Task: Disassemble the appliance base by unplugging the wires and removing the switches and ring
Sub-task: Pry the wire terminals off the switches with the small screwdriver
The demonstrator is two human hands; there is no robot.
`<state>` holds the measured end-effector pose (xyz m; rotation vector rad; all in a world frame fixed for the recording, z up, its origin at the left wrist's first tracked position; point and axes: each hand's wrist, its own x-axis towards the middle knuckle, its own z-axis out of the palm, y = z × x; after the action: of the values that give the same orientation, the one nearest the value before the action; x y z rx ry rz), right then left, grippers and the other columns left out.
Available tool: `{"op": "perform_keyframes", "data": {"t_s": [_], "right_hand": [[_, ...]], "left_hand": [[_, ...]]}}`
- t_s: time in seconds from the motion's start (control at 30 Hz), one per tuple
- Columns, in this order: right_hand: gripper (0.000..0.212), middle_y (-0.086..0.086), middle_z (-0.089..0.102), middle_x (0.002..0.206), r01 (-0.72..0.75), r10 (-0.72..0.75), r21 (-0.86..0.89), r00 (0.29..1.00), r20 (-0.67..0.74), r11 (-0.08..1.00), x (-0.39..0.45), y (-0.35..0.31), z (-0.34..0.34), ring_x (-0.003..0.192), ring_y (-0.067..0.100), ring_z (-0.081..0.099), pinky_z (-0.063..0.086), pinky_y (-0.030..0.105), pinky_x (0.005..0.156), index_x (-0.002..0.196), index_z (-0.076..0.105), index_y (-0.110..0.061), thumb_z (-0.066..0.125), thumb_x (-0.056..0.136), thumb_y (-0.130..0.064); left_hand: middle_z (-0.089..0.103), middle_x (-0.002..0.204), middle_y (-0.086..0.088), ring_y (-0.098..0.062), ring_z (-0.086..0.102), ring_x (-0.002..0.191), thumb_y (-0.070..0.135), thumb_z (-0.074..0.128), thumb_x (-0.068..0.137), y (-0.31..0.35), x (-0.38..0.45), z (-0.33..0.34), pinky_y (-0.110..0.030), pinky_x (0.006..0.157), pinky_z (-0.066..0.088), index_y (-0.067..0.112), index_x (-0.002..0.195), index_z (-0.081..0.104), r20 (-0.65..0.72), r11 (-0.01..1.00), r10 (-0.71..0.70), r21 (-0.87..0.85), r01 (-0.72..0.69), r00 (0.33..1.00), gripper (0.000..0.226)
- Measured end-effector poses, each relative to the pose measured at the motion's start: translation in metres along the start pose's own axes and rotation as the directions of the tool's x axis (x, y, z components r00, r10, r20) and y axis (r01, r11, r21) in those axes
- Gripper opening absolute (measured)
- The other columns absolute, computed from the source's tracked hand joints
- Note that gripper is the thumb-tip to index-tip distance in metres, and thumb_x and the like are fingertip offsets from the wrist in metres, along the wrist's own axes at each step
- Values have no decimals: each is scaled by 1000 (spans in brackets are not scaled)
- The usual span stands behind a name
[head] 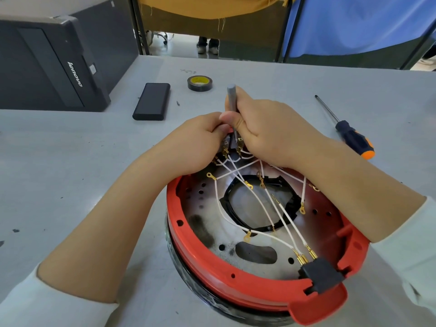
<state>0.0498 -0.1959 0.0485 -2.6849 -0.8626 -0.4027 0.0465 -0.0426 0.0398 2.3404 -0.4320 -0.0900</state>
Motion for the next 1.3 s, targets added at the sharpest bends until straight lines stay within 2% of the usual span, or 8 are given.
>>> {"op": "perform_keyframes", "data": {"t_s": [0.27,0.4,0.47,0.57,0.73,1.03,1.13,1.3], "right_hand": [[11,-8,48,66,-82,79,80,996,32,993,6,0,1,61,10,49,36,30,54,99,32,-26,33,103,-36],[15,-11,47,69,-199,192,140,980,58,970,12,3,2,63,4,45,29,25,54,96,34,-27,32,102,-40],[18,-10,48,68,-168,166,134,986,22,977,9,3,3,63,5,47,31,26,54,94,35,-24,32,102,-40],[15,-8,49,64,-71,73,102,997,-21,992,0,4,2,60,13,51,37,31,55,96,33,-25,31,102,-39],[32,-13,39,59,13,-14,-58,999,-29,998,0,-2,2,53,4,41,34,30,50,110,44,-14,29,101,-41],[15,-12,47,69,-204,202,131,979,28,970,11,2,3,63,2,44,29,23,54,98,35,-26,32,102,-40],[15,-11,47,66,-132,132,82,991,2,988,6,2,2,61,5,46,32,26,53,97,33,-26,31,102,-40],[31,-13,40,60,6,-9,-73,999,-40,997,-1,-2,1,52,9,42,34,32,51,107,44,-16,27,101,-42]], "left_hand": [[54,69,6,1,47,53,23,34,102,-3,3,1,-12,48,34,24,110,58,-28,1000,8,0,-8,1000,26],[63,92,2,-8,55,79,23,35,102,-2,3,1,-12,61,37,24,117,58,-26,1000,-8,-19,7,1000,28],[62,87,3,-8,53,73,23,35,102,-1,2,1,-10,57,35,24,115,58,-25,1000,-13,-10,13,1000,27],[64,95,-2,-15,57,80,25,34,102,0,2,1,-23,70,42,20,117,58,-17,1000,-16,-2,16,1000,28],[48,63,7,-6,41,52,26,32,102,-1,2,1,-22,50,31,14,106,58,-33,1000,-21,17,22,999,29],[51,66,11,2,47,53,23,35,101,-1,1,1,-11,44,32,26,116,58,-29,1000,-3,-8,2,1000,27],[54,71,10,-1,47,58,24,35,101,-1,1,1,-8,46,33,25,117,58,-28,1000,1,-8,-1,1000,28],[46,60,8,4,42,40,25,33,101,-1,1,1,-12,40,30,17,104,59,-37,1000,-17,-5,17,999,28]]}}
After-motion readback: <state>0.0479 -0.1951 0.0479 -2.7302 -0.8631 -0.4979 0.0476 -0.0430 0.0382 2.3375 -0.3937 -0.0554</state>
